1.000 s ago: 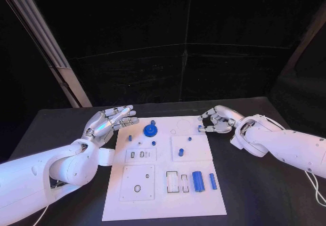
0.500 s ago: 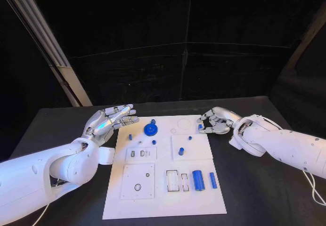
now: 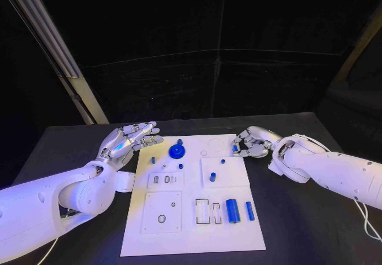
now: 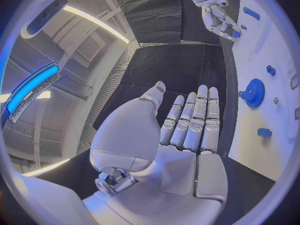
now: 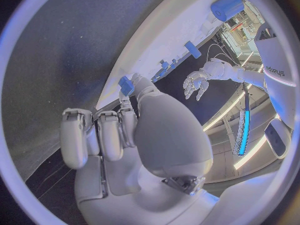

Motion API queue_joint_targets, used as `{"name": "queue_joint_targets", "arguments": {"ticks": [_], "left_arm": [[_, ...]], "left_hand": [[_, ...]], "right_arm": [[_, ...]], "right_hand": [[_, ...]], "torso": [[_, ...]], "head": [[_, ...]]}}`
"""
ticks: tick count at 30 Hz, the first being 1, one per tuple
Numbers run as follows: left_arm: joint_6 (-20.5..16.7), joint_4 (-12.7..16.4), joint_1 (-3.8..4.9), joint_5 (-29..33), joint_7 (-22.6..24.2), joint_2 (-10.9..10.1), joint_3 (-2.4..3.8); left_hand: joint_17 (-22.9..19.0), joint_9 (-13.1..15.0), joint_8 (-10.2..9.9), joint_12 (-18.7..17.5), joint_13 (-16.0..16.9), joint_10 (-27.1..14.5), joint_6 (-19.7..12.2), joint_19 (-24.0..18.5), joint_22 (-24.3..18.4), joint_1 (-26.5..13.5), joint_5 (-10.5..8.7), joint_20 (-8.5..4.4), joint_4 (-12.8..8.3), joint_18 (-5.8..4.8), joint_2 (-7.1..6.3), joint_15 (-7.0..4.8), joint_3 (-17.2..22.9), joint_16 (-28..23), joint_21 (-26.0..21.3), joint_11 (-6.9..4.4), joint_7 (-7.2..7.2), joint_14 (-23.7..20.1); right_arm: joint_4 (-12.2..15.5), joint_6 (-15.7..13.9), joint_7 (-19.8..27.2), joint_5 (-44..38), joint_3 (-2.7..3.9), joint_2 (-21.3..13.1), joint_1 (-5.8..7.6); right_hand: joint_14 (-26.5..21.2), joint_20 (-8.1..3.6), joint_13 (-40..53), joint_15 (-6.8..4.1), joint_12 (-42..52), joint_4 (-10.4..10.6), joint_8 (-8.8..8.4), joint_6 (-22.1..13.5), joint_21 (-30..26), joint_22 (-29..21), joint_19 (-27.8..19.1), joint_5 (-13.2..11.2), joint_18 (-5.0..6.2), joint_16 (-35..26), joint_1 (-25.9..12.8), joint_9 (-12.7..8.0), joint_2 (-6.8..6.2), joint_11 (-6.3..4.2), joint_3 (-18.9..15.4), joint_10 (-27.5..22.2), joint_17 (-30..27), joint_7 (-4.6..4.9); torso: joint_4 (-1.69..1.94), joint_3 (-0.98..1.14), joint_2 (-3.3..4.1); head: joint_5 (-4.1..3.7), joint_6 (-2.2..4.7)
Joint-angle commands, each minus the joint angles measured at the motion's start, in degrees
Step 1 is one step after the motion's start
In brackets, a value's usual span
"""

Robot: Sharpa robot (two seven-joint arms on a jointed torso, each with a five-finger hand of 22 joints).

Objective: Assemble the parts on the task board

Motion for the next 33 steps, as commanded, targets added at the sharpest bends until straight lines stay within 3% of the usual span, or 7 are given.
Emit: {"name": "queue_joint_targets", "arguments": {"ticks": [1, 7, 18, 23, 27, 33], "left_arm": [[0.8, 0.0, 0.07, -0.1, 0.2, 0.0, 0.04], [0.8, 0.0, 0.07, -0.1, 0.2, -0.1, 0.04], [0.8, 0.0, 0.07, -0.1, 0.1, -0.1, 0.04], [0.8, -0.1, 0.07, -0.1, 0.1, -0.1, 0.04], [0.7, 0.0, 0.07, -0.1, 0.1, -0.1, 0.04], [0.7, 0.1, 0.07, -0.1, 0.1, -0.3, 0.04]], "left_hand": [[-0.1, 0.0, -0.2, -0.1, 0.0, -0.3, -0.3, 0.3, -0.1, -0.1, -0.24, 0.10, -0.2, 0.25, 0.34, -0.02, 0.0, -0.3, -0.3, 0.05, 2.81, -0.6], [-0.1, 0.0, -0.2, -0.1, 0.0, -0.3, -0.3, 0.3, -0.1, -0.1, -0.24, 0.10, -0.2, 0.25, 0.34, -0.02, 0.0, -0.3, -0.3, 0.05, 2.81, -0.6], [-0.1, 0.0, -0.2, -0.1, 0.0, -0.3, -0.3, 0.3, -0.1, -0.1, -0.24, 0.10, -0.2, 0.25, 0.34, -0.02, 0.0, -0.3, -0.3, 0.05, 2.81, -0.6], [-0.1, 0.0, -0.2, -0.1, 0.0, -0.3, -0.3, 0.3, -0.1, -0.1, -0.24, 0.10, -0.2, 0.25, 0.34, -0.02, 0.0, -0.3, -0.3, 0.05, 2.81, -0.6], [-0.1, 0.0, -0.2, -0.1, 0.0, -0.3, -0.3, 0.3, -0.1, -0.1, -0.24, 0.10, -0.2, 0.25, 0.34, -0.02, 0.0, -0.3, -0.3, 0.05, 2.81, -0.6], [-0.1, 0.0, -0.2, -0.1, 0.0, -0.3, -0.3, 0.3, -0.1, -0.1, -0.24, 0.10, -0.2, 0.25, 0.34, -0.02, 0.0, -0.3, -0.3, 0.05, 2.81, -0.6]], "right_arm": [[0.0, 0.6, -0.1, -0.9, 0.03, 0.0, 0.08], [-0.1, 0.4, -0.3, -1.1, 0.03, 0.0, 0.08], [0.0, -0.6, -0.6, -1.4, 0.03, 0.1, 0.08], [0.5, -2.4, -0.5, -1.5, 0.05, 0.1, 0.08], [2.0, -4.7, -1.4, -1.5, 0.10, -0.3, 0.08], [6.7, -6.4, -4.7, -1.5, 0.31, -1.3, 0.11]], "right_hand": [[3.9, -0.16, 6.1, -0.67, 0.4, -0.5, 0.44, 1.0, 0.4, 7.3, 0.4, -0.9, 0.10, 0.4, 0.4, 0.1, 0.77, -0.46, 0.2, 0.3, 4.7, -0.14], [3.9, -0.53, 6.3, -1.08, 0.6, -1.3, 0.88, 2.7, 0.5, 7.6, 0.6, -3.2, 0.05, 0.5, 0.9, 0.1, 1.93, -0.96, 1.1, 0.4, 5.0, -0.72], [4.0, -0.74, 6.4, -1.29, 0.7, -1.7, 0.95, 3.4, 0.5, 7.8, 0.7, -3.7, 0.01, 0.5, 1.1, 0.0, 2.55, -1.19, 1.8, 0.5, 5.1, -0.98], [3.9, -1.08, 6.3, -1.71, 0.5, -1.8, 1.59, 5.1, 0.5, 7.7, 0.7, -4.6, 0.02, 0.4, 1.1, 0.1, 4.48, -1.73, 3.2, 0.4, 5.0, -1.61], [4.0, -1.44, 6.3, -2.06, 0.4, -2.5, 1.81, 5.9, 0.5, 7.8, 0.7, -6.6, 0.02, 0.5, 1.7, 0.1, 5.66, -2.09, 4.9, 0.4, 5.1, -2.02], [3.9, -1.55, 5.9, -2.10, -0.2, -2.5, 1.65, 5.8, 0.4, 7.6, 0.6, -7.1, 0.05, 0.3, 1.2, 0.1, 5.67, -2.08, 5.3, 0.1, 4.7, -1.97]], "torso": [[-0.04, 0.02, 0.00], [-0.04, 0.05, -0.03], [-0.05, 0.05, 0.00], [-0.06, 0.08, -0.02], [-0.06, 0.04, -0.07], [-0.09, -0.08, -0.17]], "head": [[0.05, -0.07], [-0.02, -0.09], [-0.13, -0.18], [-0.08, -0.27], [-0.08, -0.23], [-0.02, -0.04]]}}
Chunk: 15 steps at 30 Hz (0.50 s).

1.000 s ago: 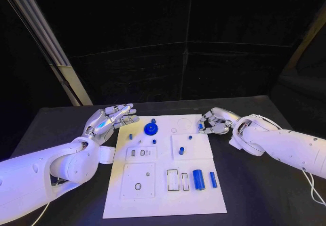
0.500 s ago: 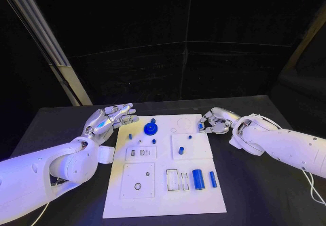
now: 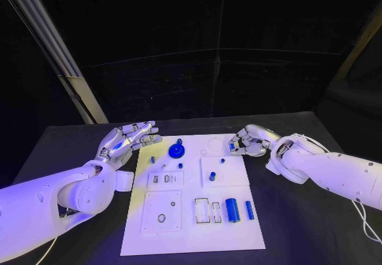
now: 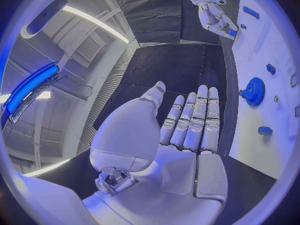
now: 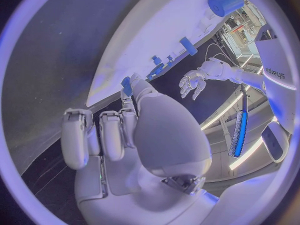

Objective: Assemble the parts on the task board

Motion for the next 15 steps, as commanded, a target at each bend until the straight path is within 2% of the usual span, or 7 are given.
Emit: {"name": "queue_joint_targets", "arguments": {"ticks": [1, 5, 8, 9, 12, 15], "left_arm": [[0.7, 0.2, 0.08, -0.1, 0.2, -0.1, 0.04], [0.6, 0.4, 0.09, 0.6, 0.1, -0.2, 0.05], [0.7, 0.4, 0.10, 1.2, 0.1, -0.1, 0.05], [0.7, 0.4, 0.10, 1.3, 0.1, -0.1, 0.05], [0.7, 0.4, 0.12, 1.5, 0.1, -0.1, 0.05], [0.8, 0.1, 0.13, 1.6, 0.1, 0.0, 0.06]], "left_hand": [[-0.1, 0.0, -0.2, -0.1, 0.0, -0.3, -0.3, 0.3, -0.1, -0.1, -0.24, 0.10, -0.2, 0.25, 0.35, -0.02, 0.0, -0.3, -0.3, 0.05, 2.81, -0.6], [-0.1, 0.0, -0.2, -0.1, 0.0, -0.3, -0.1, 0.4, -0.1, 0.0, -0.24, 0.10, -0.4, 0.25, 0.44, -0.03, 0.0, -0.3, -0.3, 0.04, 2.79, -0.6], [-0.1, 0.0, -0.2, -0.1, 0.0, -0.3, -0.1, 0.4, -0.1, 0.0, -0.24, 0.10, -0.4, 0.25, 0.44, -0.03, 0.0, -0.3, -0.3, 0.04, 2.79, -0.6], [-0.1, 0.0, -0.2, -0.1, 0.0, -0.3, -0.1, 0.4, -0.1, 0.0, -0.24, 0.10, -0.4, 0.25, 0.44, -0.03, 0.0, -0.3, -0.3, 0.04, 2.79, -0.6], [-0.1, 0.0, -0.2, -0.1, 0.0, -0.3, -0.1, 0.4, -0.1, 0.0, -0.24, 0.10, -0.4, 0.25, 0.44, -0.03, 0.0, -0.3, -0.3, 0.04, 2.79, -0.6], [-0.1, 0.0, -0.2, -0.1, 0.0, -0.3, -0.1, 0.4, -0.1, 0.0, -0.24, 0.10, -0.4, 0.25, 0.44, -0.03, 0.0, -0.3, -0.3, 0.04, 2.79, -0.6]], "right_arm": [[3.4, -3.7, -4.1, -0.3, 0.32, -0.3, 0.14], [7.1, -4.3, -8.1, -1.6, 1.02, 0.0, 0.18], [9.9, -4.6, -11.7, -3.5, 1.34, 1.6, 0.22], [10.5, -4.6, -12.6, -4.2, 1.40, 2.4, 0.23], [11.4, -4.5, -15.0, -6.4, 1.50, 4.7, 0.25], [11.2, -4.1, -16.6, -8.5, 1.53, 7.3, 0.26]], "right_hand": [[3.9, -0.55, 5.7, -0.27, -0.5, 0.0, -0.03, 0.7, 0.2, 7.7, 0.4, -0.3, 0.04, 0.1, 0.4, 0.2, 1.26, -0.42, 0.5, 0.1, 4.7, -0.46], [3.8, -0.56, 5.4, -0.26, -0.8, 0.1, -0.17, 0.6, 0.1, 7.5, 0.3, -0.4, 0.07, 0.0, 0.1, 0.1, 1.22, -0.39, 0.6, -0.1, 4.6, -0.42], [3.8, -0.57, 5.3, -0.24, -1.0, 0.1, -0.23, 0.6, 0.1, 7.5, 0.2, -0.5, 0.08, -0.1, -0.2, 0.1, 1.13, -0.37, 0.7, -0.1, 4.5, -0.41], [3.8, -0.57, 5.3, -0.24, -1.0, 0.1, -0.24, 0.6, 0.1, 7.4, 0.2, -0.5, 0.09, -0.1, -0.3, 0.1, 1.07, -0.37, 0.7, -0.2, 4.4, -0.42], [3.8, -0.57, 5.2, -0.25, -1.2, 0.2, -0.25, 0.7, 0.1, 7.3, 0.1, -0.6, 0.12, -0.2, -0.6, 0.1, 0.91, -0.38, 0.8, -0.3, 4.3, -0.44], [3.7, -0.58, 5.1, -0.26, -1.3, 0.1, -0.27, 0.8, 0.1, 7.3, 0.2, -0.5, 0.11, -0.2, -0.7, 0.1, 0.74, -0.42, 0.9, -0.3, 4.3, -0.49]], "torso": [[-0.04, -0.14, -0.11], [-0.07, -0.34, -0.29], [-0.03, -0.54, -0.59], [-0.04, -0.54, -0.62], [0.14, -0.65, -0.75], [0.43, -0.81, -0.92]], "head": [[0.10, 0.17], [0.12, 0.16], [0.53, -0.12], [0.55, -0.14], [0.77, -0.38], [0.52, -0.88]]}}
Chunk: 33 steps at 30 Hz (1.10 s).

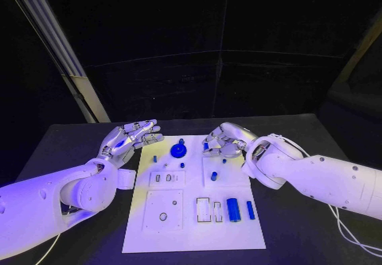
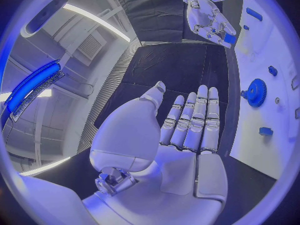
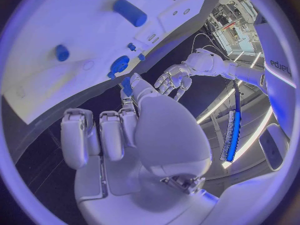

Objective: Assemble the parts on the task board

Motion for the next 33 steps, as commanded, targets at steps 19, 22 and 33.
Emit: {"name": "queue_joint_targets", "arguments": {"ticks": [19, 22, 33], "left_arm": [[1.0, -1.4, 0.73, 0.9, -0.1, 1.1, 0.06], [1.0, -1.4, 0.75, 0.9, -0.2, 1.2, 0.06], [1.3, -1.5, 0.77, 0.9, -0.3, 1.4, 0.06]], "left_hand": [[-0.1, 0.0, -0.1, -0.1, 0.0, -0.3, -0.1, 0.4, -0.1, 0.0, -0.24, 0.10, -0.5, 0.26, 0.49, -0.04, 0.1, -0.3, -0.3, 0.02, 2.75, -0.5], [-0.1, 0.0, -0.1, -0.1, 0.0, -0.3, -0.1, 0.4, -0.1, 0.0, -0.24, 0.10, -0.5, 0.26, 0.49, -0.04, 0.1, -0.3, -0.3, 0.02, 2.75, -0.5], [-0.1, 0.0, -0.1, -0.1, 0.0, -0.3, -0.1, 0.4, -0.1, 0.0, -0.24, 0.10, -0.5, 0.26, 0.49, -0.04, 0.1, -0.3, -0.3, 0.02, 2.75, -0.5]], "right_arm": [[-5.4, 5.7, -8.2, -15.4, -2.50, 14.5, -0.05], [-5.5, 6.1, -8.3, -16.0, -2.74, 15.0, -0.19], [-5.3, 8.7, -8.0, -17.0, -4.23, 15.7, -0.44]], "right_hand": [[3.7, -0.43, 4.6, -0.31, -1.0, -0.2, -0.40, 1.0, -0.2, 6.8, -0.1, 0.0, 0.26, -0.4, -1.1, 0.0, -0.58, -0.26, 0.4, -0.5, 3.9, -0.51], [3.7, -0.43, 4.6, -0.31, -1.0, -0.2, -0.40, 1.0, -0.2, 6.8, -0.1, 0.0, 0.26, -0.4, -1.1, 0.0, -0.58, -0.26, 0.4, -0.5, 3.9, -0.51], [3.7, -0.44, 4.7, -0.32, -0.9, -0.2, -0.41, 1.2, -0.3, 6.6, -0.2, 0.1, 0.29, -0.4, -1.4, 0.0, -0.87, -0.27, 0.4, -0.4, 4.0, -0.53]], "torso": [[0.45, -0.33, -0.41], [0.49, -0.34, -0.41], [0.44, -0.31, -0.38]], "head": [[1.58, -1.46], [1.88, -1.60], [2.66, -1.80]]}}
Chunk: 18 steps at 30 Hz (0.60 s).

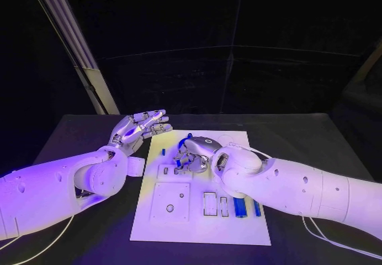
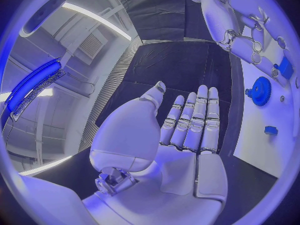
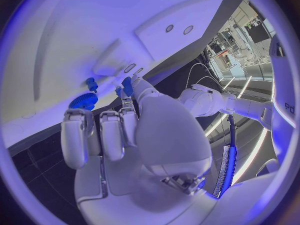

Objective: Assemble the parts on the task board

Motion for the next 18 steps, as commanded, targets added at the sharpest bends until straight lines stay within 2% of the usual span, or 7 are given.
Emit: {"name": "queue_joint_targets", "arguments": {"ticks": [1, 5, 9, 18], "left_arm": [[1.0, 0.0, 0.11, 0.1, -0.1, 0.1, 0.05], [1.0, 0.0, 0.11, 0.1, -0.1, 0.2, 0.05], [1.0, -0.1, 0.11, 0.1, -0.1, 0.2, 0.05], [1.1, -0.1, 0.11, 0.1, -0.2, 0.2, 0.05]], "left_hand": [[-0.1, 0.0, -0.1, -0.1, 0.0, -0.3, -0.1, 0.4, -0.1, 0.0, -0.24, 0.10, -0.3, 0.26, 0.49, -0.04, -0.1, -0.3, -0.3, 0.02, 2.75, -0.5], [-0.1, 0.0, -0.1, -0.1, 0.0, -0.3, -0.1, 0.4, -0.1, 0.0, -0.24, 0.10, -0.3, 0.26, 0.49, -0.04, -0.1, -0.3, -0.3, 0.02, 2.75, -0.5], [-0.1, 0.0, -0.1, -0.1, 0.0, -0.3, -0.1, 0.4, -0.1, 0.0, -0.24, 0.10, -0.4, 0.26, 0.52, -0.03, 0.0, -0.4, -0.4, 0.02, 2.76, -0.5], [-0.1, 0.0, -0.1, -0.1, 0.0, -0.3, -0.1, 0.4, -0.1, 0.0, -0.24, 0.10, -0.4, 0.26, 0.52, -0.03, 0.0, -0.4, -0.4, 0.02, 2.76, -0.5]], "right_arm": [[0.3, 2.7, 0.1, -1.8, -0.14, 0.1, 0.03], [0.6, 3.8, 0.1, -2.1, -0.27, 0.1, -0.06], [0.6, 4.9, 0.0, -2.7, -0.34, 0.0, -0.13], [0.3, 5.8, -0.6, -3.6, -0.38, 0.1, -0.20]], "right_hand": [[3.7, -0.31, 4.4, -0.33, 0.0, -0.1, 0.34, 1.0, -0.3, 6.6, -0.1, 0.4, 0.30, -0.2, -0.7, 0.1, -0.20, -0.08, 0.3, -0.2, 3.9, -0.59], [3.7, -0.31, 4.4, -0.34, 0.0, 0.0, 0.37, 1.1, -0.3, 6.5, -0.2, 0.4, 0.32, -0.2, -0.8, 0.1, -0.30, -0.10, 0.3, -0.2, 3.9, -0.62], [3.7, -0.32, 4.4, -0.36, -0.1, 0.0, 0.40, 1.3, -0.4, 6.4, -0.2, 0.4, 0.33, -0.2, -1.0, 0.1, -0.38, -0.12, 0.3, -0.2, 3.9, -0.66], [3.7, -0.33, 4.3, -0.37, -0.2, 0.0, 0.41, 1.3, -0.4, 6.3, -0.3, 0.3, 0.35, -0.2, -1.1, 0.1, -0.46, -0.13, 0.3, -0.3, 3.9, -0.68]], "torso": [[0.01, 0.01, 0.03], [-0.04, 0.06, 0.02], [-0.02, 0.02, 0.02], [0.03, 0.02, 0.00]], "head": [[0.17, -0.15], [0.25, -0.38], [0.26, -0.55], [0.47, -0.70]]}}
